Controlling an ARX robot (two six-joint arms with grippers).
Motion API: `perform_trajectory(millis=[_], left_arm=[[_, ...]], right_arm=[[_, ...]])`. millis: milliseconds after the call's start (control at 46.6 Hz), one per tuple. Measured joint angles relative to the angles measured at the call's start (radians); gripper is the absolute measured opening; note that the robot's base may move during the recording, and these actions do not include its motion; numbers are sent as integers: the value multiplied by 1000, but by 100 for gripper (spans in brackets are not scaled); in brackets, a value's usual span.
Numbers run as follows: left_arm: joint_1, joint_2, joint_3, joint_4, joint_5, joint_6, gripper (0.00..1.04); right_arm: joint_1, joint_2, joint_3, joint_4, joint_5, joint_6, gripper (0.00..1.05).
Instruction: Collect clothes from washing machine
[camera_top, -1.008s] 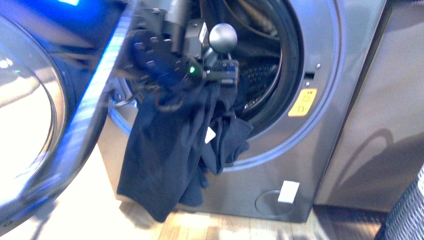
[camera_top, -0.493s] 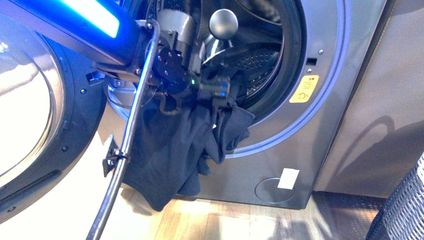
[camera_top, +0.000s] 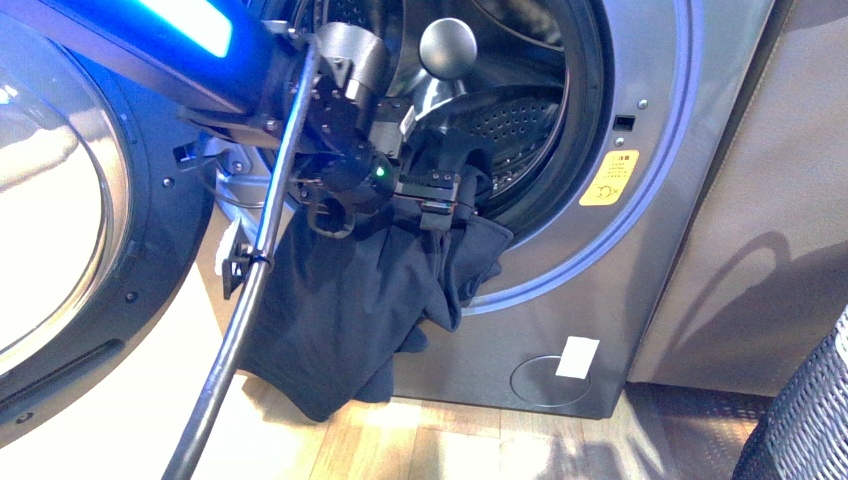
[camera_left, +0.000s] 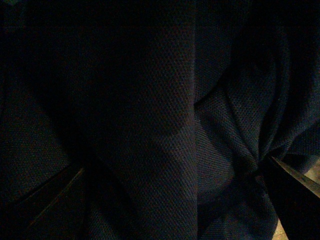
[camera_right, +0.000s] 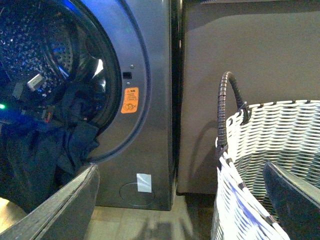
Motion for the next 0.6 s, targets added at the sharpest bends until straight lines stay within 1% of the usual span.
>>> perform_trajectory(millis=[107,129,257,279,365,408,429,450,579,601], left_arm=[[-6,-6,-29,47,-16,27,98],[-8,-8,-35,56,-26,36,96],[-21,-13,-68,106,-74,75,78],[-22,-13,-69,109,-79,76,76],[-31,-13,-84,135,-137,85,60],[-32,-14,-90,144,-155,91,55],[-33,-17,-96,152,-167,92,50],[-33,-18,-98,154,-171,92,48],[-33,-50,-150,211,-224,99,28],[-33,-55,-157,218,-230,101,26]], right_arm=[[0,0,0,0,0,0,97],[0,0,0,0,0,0,97],[0,0,0,0,0,0,97],[0,0,0,0,0,0,97],[0,0,0,0,0,0,97],[0,0,0,0,0,0,97],[0,0,0,0,0,0,97],[0,0,0,0,0,0,97],[0,0,0,0,0,0,97],[0,0,0,0,0,0,97]])
